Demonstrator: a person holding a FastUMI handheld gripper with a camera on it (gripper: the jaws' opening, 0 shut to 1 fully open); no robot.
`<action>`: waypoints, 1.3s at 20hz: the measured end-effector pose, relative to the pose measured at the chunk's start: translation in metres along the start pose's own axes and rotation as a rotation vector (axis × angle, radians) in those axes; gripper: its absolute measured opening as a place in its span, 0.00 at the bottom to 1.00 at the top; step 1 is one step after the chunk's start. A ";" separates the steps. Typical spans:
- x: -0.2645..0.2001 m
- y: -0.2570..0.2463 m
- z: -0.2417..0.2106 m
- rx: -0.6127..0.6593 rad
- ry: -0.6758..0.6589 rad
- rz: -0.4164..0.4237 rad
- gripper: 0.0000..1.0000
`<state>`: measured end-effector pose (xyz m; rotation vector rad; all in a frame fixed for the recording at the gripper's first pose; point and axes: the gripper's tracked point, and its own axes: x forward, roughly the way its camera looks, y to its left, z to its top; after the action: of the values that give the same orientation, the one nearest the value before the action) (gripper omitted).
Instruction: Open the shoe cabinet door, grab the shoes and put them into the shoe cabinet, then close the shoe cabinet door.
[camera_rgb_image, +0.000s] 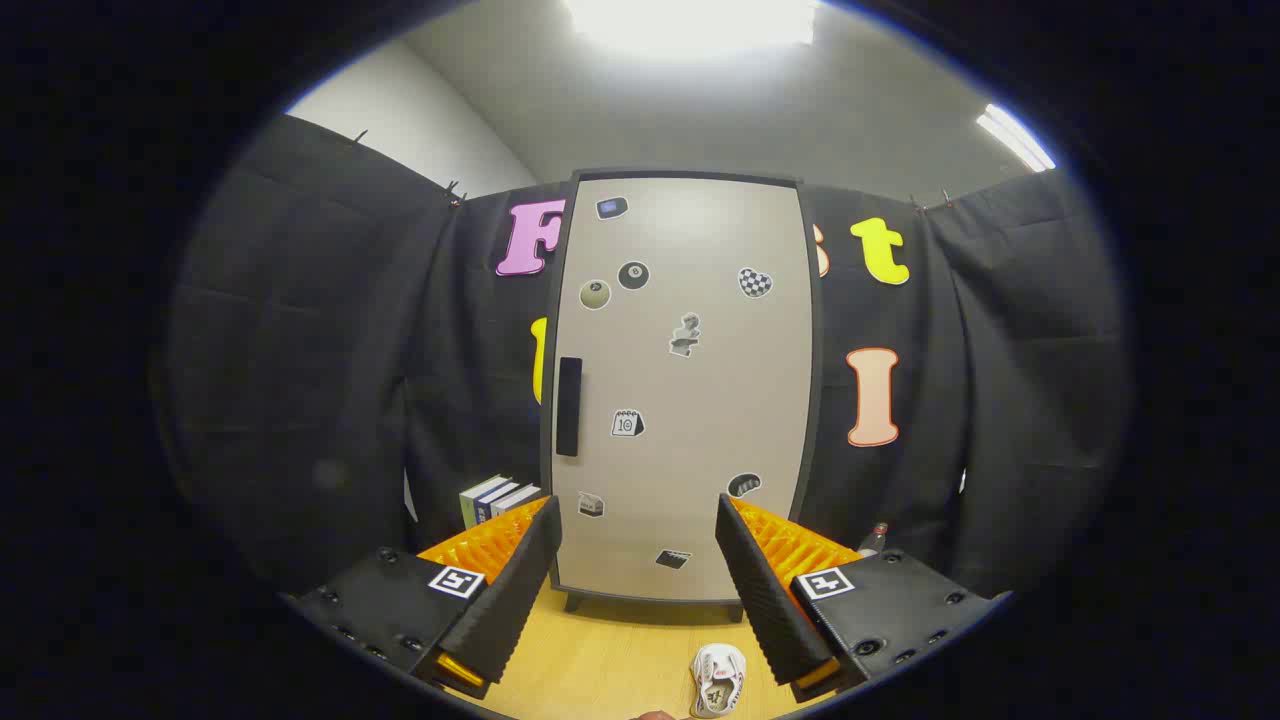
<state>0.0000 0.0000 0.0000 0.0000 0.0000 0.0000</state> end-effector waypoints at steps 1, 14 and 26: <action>0.001 -0.002 -0.001 0.003 0.004 -0.004 0.98; 0.008 0.017 -0.007 0.001 0.021 0.021 0.97; 0.019 0.033 -0.001 -0.008 0.041 0.040 0.97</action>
<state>0.0194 0.0329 -0.0012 -0.0081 0.0406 0.0402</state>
